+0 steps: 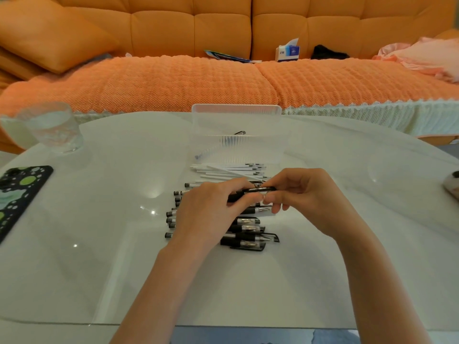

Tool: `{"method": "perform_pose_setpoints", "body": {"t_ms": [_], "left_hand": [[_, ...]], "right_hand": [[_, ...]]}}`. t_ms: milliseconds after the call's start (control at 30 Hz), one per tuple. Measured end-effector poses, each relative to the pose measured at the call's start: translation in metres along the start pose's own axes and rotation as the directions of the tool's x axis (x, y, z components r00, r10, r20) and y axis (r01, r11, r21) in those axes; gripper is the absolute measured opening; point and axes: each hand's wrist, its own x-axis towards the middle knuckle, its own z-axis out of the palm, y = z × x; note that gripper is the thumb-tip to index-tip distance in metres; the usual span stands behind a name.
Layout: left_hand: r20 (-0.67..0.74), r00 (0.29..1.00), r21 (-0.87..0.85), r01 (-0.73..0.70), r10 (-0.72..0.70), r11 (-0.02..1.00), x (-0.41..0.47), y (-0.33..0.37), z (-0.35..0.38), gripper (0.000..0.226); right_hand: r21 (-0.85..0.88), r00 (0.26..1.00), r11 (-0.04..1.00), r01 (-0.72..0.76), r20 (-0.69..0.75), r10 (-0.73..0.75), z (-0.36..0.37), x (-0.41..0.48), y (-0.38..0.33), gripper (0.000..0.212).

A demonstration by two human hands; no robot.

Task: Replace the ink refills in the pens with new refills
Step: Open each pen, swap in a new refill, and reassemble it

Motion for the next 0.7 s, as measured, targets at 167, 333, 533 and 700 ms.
{"method": "perform_pose_setpoints", "body": {"t_ms": [167, 333, 533, 700], "left_hand": [[0.04, 0.999, 0.0, -0.016, 0.016, 1.0, 0.001, 0.0, -0.002, 0.033], [0.126, 0.992, -0.048, 0.033, -0.027, 0.998, 0.001, -0.01, -0.005, 0.026], [0.079, 0.996, -0.148, 0.049, -0.038, 0.988, 0.001, -0.015, -0.01, 0.019], [0.075, 0.997, -0.187, 0.023, -0.009, 0.982, 0.0, -0.014, -0.008, 0.017]], "right_hand": [[-0.064, 0.998, 0.998, -0.018, -0.057, 0.015, 0.001, -0.003, -0.001, 0.011], [-0.271, 0.987, 0.956, -0.108, -0.141, 0.072, -0.009, -0.007, 0.005, 0.006], [-0.448, 0.977, 0.877, -0.176, 0.032, 0.213, -0.009, -0.01, 0.01, 0.013], [-0.461, 0.965, 0.859, -0.223, 0.017, 0.26, -0.007, -0.011, 0.01, 0.022]]}}
